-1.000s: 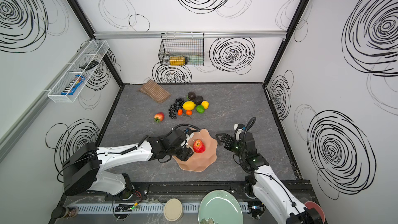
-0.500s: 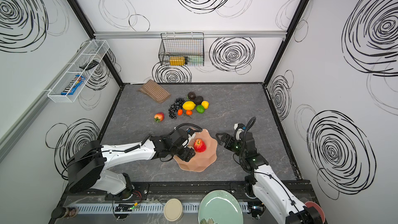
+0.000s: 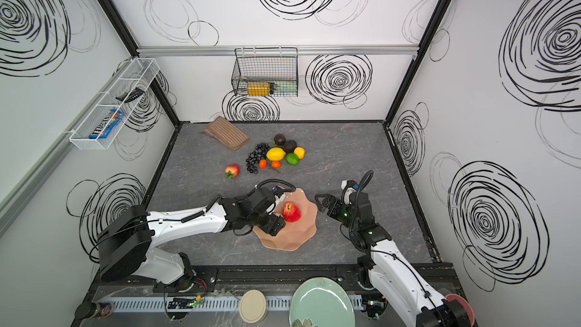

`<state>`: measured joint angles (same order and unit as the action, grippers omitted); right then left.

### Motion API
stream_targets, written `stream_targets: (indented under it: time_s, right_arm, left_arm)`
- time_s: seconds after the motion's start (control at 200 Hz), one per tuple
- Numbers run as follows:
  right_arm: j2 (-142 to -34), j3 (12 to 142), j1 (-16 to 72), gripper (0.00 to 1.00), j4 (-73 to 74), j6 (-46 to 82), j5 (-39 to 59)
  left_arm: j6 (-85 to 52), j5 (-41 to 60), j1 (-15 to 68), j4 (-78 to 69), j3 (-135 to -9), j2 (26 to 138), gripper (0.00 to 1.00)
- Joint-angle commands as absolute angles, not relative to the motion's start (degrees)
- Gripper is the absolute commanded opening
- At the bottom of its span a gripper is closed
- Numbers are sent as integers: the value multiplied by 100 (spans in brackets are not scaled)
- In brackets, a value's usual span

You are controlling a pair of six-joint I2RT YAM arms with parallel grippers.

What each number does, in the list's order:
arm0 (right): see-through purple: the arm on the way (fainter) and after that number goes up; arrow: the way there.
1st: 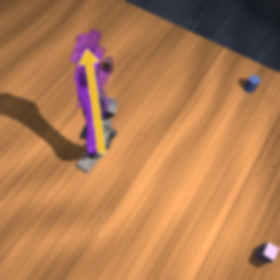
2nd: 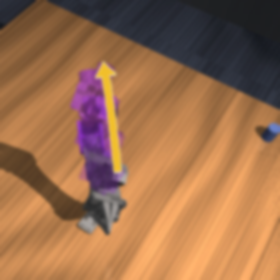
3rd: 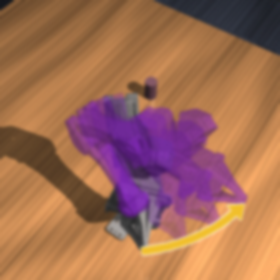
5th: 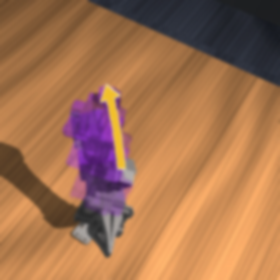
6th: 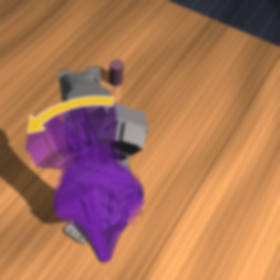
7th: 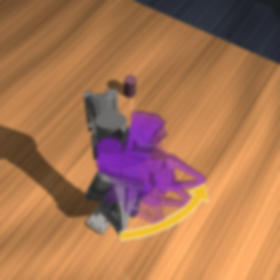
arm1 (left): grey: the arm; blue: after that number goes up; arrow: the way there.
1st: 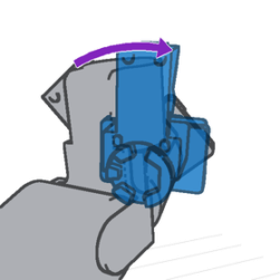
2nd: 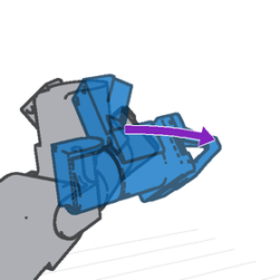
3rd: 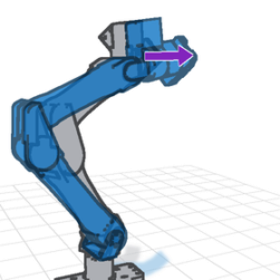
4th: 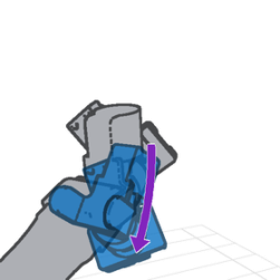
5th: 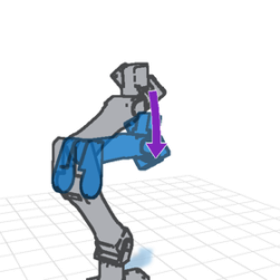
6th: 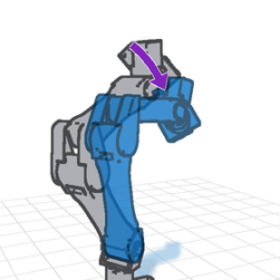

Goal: Place and organize the fake fruits in the fruit bowl
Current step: 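Lower the cream pear into the bowl beside the apple with the left gripper, then open the left gripper and withdraw it while the right reaches toward the fruit pile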

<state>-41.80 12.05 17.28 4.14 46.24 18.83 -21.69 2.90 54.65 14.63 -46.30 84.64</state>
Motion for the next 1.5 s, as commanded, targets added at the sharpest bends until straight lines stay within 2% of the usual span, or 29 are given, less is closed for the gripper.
stream_targets:
  time_s: [0.0,0.37,0.761,0.896,1.076,1.291,1.491]
  right_arm:
    - [-4193,1167,1691,97,578,4641,1907]
    - [-4188,1169,1662,97,546,4641,1942]
    - [-4166,1352,1646,97,368,4465,1814]
    - [-4230,1661,1646,97,148,4193,1624]
    - [-4719,2378,1652,98,-47,3599,1389]
    - [-6042,3272,1840,99,94,3146,1434]
    - [-7500,4433,2383,100,-36,2606,1012]
  left_arm:
    - [-2076,209,5536,1527,-4761,8271,88]
    - [-1978,257,5703,1608,-4834,8376,85]
    - [-2057,-147,5710,1678,-4880,7849,99]
    - [-2027,-191,5661,1311,-4708,7160,99]
    - [-2065,-1065,5506,548,-3988,5676,99]
    - [-2665,-1461,4629,43,-2747,3935,100]
    - [-2936,-1971,4406,-170,-1671,2880,100]
